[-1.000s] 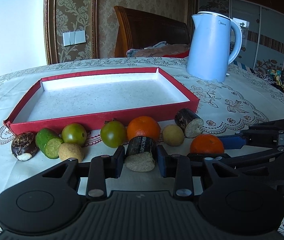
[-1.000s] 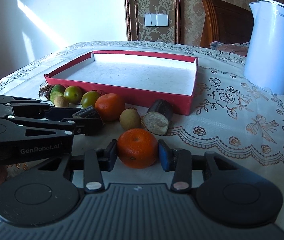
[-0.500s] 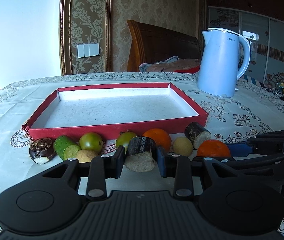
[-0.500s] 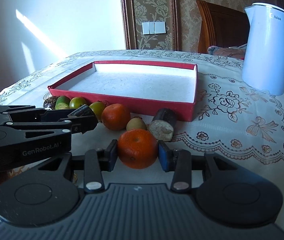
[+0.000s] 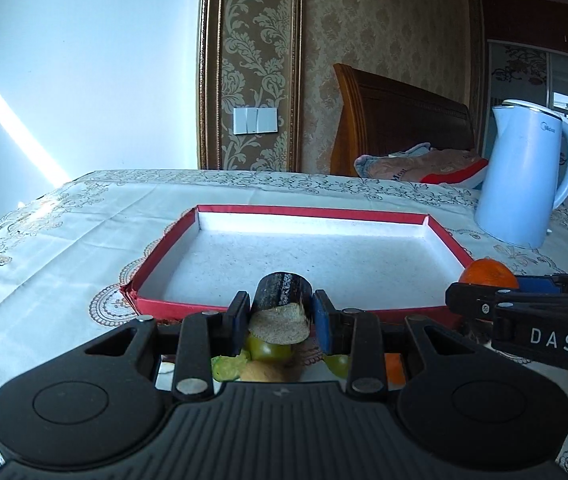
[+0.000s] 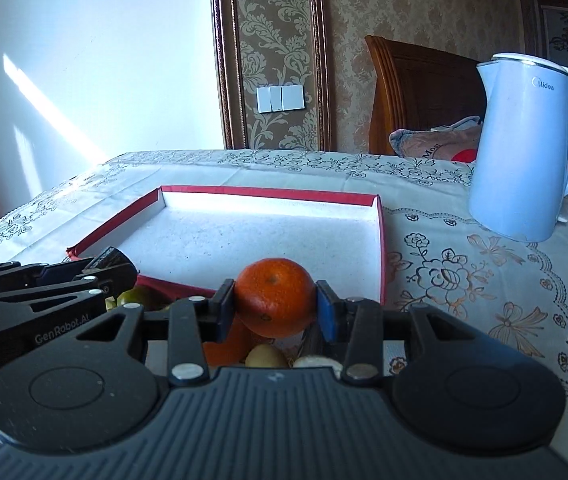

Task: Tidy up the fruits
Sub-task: 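Carry yam piece with left gripper while right gripper carries tangerine into tray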

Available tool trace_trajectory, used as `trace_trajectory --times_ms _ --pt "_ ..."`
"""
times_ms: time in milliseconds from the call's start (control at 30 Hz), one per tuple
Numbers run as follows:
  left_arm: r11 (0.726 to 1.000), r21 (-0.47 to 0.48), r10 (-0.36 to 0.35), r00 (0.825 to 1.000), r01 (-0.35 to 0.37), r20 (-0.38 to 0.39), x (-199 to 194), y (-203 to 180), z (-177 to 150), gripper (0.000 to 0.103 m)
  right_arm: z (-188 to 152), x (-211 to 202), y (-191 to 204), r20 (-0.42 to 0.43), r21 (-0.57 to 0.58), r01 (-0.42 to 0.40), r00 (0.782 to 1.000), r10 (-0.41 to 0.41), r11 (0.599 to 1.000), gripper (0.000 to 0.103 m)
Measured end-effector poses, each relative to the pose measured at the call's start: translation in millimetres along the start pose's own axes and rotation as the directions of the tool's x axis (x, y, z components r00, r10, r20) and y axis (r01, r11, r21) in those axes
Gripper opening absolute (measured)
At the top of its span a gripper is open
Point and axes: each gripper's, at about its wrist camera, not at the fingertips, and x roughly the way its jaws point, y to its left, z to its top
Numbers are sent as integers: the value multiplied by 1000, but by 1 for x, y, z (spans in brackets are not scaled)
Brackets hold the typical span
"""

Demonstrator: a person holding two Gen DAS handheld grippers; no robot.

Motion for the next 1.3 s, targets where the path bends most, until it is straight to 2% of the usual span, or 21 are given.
trace_trajectory --times_ms 233,600,1000,1133,1300 --pt "997 -19 75 997 -75 18 16 8 18 33 15 19 1 11 19 28 1000 -28 999 40" --pt "992 -42 117 993 -117 7 51 11 32 33 29 53 -1 -7 32 54 999 -54 998 40" --pt "996 -60 60 997 -63 -49 85 18 28 33 24 90 -1 -104 47 46 994 -40 998 40" --pt "998 -39 47 995 -51 -85 93 15 23 33 20 94 -4 -122 64 46 992 -38 997 40" --pt "1000 1 28 997 -28 -74 94 8 20 33 19 92 -2 -118 67 39 993 -31 997 40"
